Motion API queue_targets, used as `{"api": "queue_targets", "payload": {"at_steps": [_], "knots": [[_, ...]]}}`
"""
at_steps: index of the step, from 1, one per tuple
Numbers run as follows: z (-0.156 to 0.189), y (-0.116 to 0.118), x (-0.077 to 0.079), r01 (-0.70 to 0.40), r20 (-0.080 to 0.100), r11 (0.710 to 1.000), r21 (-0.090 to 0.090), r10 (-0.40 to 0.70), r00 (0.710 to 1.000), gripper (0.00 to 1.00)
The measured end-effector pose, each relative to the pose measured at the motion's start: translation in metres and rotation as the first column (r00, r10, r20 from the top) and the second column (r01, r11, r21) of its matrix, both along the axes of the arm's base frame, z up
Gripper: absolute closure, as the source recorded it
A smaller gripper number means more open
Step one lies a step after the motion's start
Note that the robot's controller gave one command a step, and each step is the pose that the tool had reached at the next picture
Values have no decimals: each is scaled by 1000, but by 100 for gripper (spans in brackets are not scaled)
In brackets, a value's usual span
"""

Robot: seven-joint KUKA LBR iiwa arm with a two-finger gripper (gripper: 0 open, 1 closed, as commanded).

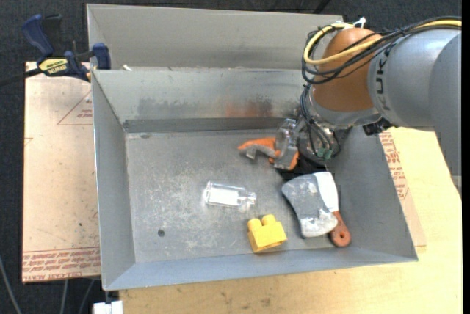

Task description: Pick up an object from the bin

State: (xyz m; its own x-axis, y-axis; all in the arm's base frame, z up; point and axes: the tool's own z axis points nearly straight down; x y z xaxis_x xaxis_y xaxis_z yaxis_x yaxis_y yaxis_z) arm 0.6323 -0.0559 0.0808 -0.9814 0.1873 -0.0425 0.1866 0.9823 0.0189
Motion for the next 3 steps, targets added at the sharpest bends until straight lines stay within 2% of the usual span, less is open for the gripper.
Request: {"api": "queue_targets", "payload": {"at_steps": [3], "knots": [[6, 0, -1, 0, -2, 1000, 1, 0, 1000, 100]]}}
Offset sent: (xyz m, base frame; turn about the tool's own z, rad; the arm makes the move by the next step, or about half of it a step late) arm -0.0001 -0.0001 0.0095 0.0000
